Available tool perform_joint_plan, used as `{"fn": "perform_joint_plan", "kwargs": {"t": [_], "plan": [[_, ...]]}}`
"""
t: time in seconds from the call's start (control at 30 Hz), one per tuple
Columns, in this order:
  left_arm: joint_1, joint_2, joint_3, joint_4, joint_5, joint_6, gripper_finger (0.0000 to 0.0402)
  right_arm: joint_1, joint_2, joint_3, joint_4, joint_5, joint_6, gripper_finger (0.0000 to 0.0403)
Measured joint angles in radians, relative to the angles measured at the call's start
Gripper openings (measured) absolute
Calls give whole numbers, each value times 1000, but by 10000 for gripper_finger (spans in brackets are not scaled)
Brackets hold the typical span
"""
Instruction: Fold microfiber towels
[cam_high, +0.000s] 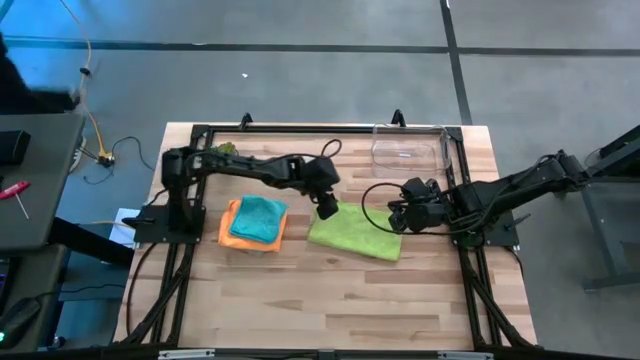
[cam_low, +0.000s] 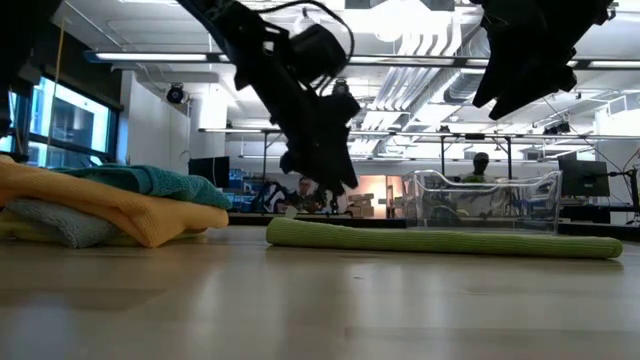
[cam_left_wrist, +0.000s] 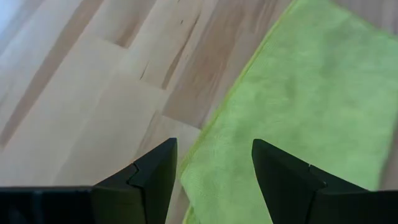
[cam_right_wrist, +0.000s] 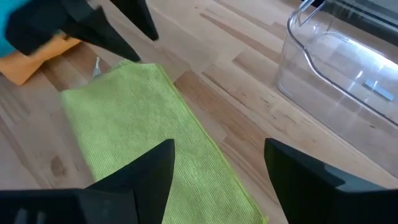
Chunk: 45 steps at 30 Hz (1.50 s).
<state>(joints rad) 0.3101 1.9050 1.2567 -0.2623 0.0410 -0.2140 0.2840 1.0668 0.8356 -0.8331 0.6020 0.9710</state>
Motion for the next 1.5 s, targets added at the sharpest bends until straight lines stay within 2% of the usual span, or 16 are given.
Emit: {"fn": "perform_joint_plan", "kwargs": {"t": [0.17,0.47,0.7,0.97,1.1,1.37,1.5], "plan": [[-3,42,20,-6,-1,-27,195,-3,0,0,-1,0,19,241],[3,100,21,65,-16,-91,144,-35,0,-1,0,-11,19,241],[4,130,21,137,-32,-85,123,-50,0,-1,0,-10,19,241],[4,148,20,85,-20,-43,107,-50,0,-1,0,-10,47,241],[4,145,20,77,-29,-13,119,-50,0,-1,0,-11,50,241],[4,144,20,64,-51,-10,199,-50,0,-1,0,-14,76,241],[4,147,20,50,-34,-10,212,-50,0,-1,0,-16,87,241]]}}
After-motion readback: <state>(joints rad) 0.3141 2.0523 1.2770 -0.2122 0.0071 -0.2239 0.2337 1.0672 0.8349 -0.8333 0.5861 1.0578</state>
